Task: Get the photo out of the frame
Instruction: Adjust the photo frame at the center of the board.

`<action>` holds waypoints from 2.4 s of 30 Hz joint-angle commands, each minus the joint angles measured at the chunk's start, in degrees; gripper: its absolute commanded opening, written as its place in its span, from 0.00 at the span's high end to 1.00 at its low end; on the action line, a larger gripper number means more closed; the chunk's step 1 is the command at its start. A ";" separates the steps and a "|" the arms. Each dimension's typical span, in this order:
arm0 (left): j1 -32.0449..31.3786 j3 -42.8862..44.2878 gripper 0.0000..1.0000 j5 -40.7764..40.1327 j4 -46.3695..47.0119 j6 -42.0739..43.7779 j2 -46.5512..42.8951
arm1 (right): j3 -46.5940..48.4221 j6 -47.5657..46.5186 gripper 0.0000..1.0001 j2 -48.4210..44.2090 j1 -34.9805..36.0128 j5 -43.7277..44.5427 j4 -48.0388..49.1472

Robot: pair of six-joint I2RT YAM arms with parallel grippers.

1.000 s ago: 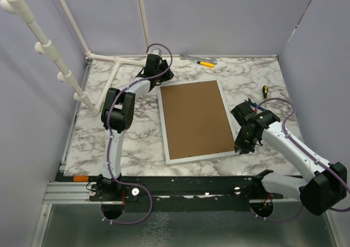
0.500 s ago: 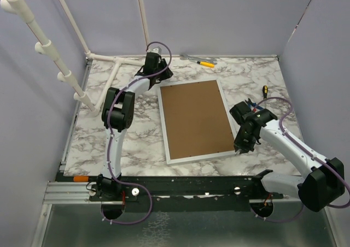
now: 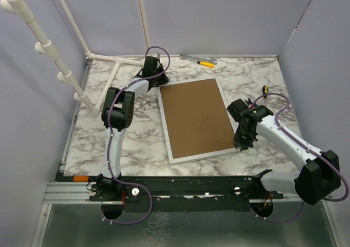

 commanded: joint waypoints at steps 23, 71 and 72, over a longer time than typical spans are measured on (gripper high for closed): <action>0.56 -37.67 1.00 -6.84 -1.15 -11.05 -23.92 | 9.86 -10.93 1.00 12.12 -8.87 -0.39 17.03; -9.03 -70.52 0.78 -16.00 -3.37 -11.78 -68.20 | 17.98 -27.87 0.99 13.22 -15.40 -18.06 34.78; -9.02 -70.53 0.73 -15.80 -3.19 -11.49 -68.78 | 15.39 -28.38 0.99 11.49 -15.40 -23.10 37.91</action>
